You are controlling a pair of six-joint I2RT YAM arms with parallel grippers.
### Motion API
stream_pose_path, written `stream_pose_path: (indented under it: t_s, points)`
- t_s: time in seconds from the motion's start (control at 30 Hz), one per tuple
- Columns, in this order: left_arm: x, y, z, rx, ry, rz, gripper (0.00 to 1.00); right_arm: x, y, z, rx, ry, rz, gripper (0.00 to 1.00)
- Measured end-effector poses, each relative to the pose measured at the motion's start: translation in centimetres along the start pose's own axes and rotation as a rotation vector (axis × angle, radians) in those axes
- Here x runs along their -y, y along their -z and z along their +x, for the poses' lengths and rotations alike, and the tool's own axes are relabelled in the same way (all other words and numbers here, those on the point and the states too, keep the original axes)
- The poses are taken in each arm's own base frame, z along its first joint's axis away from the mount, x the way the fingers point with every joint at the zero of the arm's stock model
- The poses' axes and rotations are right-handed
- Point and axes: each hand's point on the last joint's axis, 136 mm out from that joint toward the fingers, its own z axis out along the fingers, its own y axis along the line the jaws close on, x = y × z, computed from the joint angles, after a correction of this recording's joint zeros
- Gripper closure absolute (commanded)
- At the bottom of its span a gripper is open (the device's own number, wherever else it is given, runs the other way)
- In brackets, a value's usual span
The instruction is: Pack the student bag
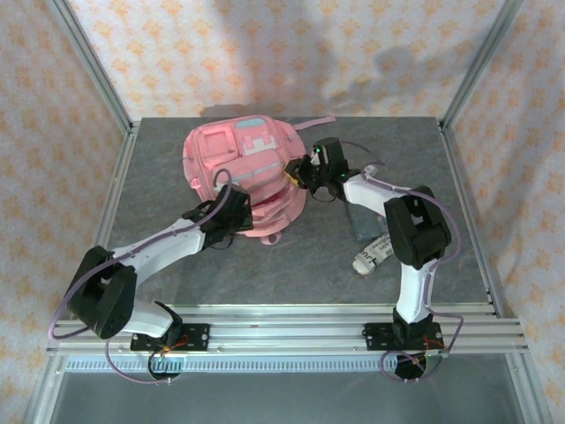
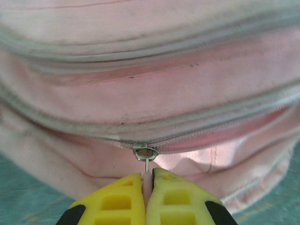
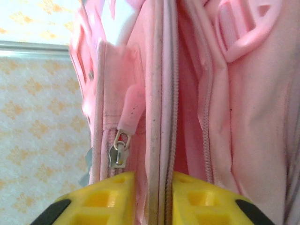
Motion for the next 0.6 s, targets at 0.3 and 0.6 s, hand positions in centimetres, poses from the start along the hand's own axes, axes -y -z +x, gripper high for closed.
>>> stream_pose_path:
  t_s: [0.3, 0.6]
  points:
    - [2.3, -2.3, 1.5, -0.058, 0.001, 0.025, 1.0, 1.5, -0.7, 4.5, -0.034, -0.034, -0.073, 0.79]
    - [1.3, -2.2, 2.1, -0.047, 0.025, 0.011, 1.0, 1.5, -1.7, 6.7, -0.064, -0.083, -0.135, 1.0]
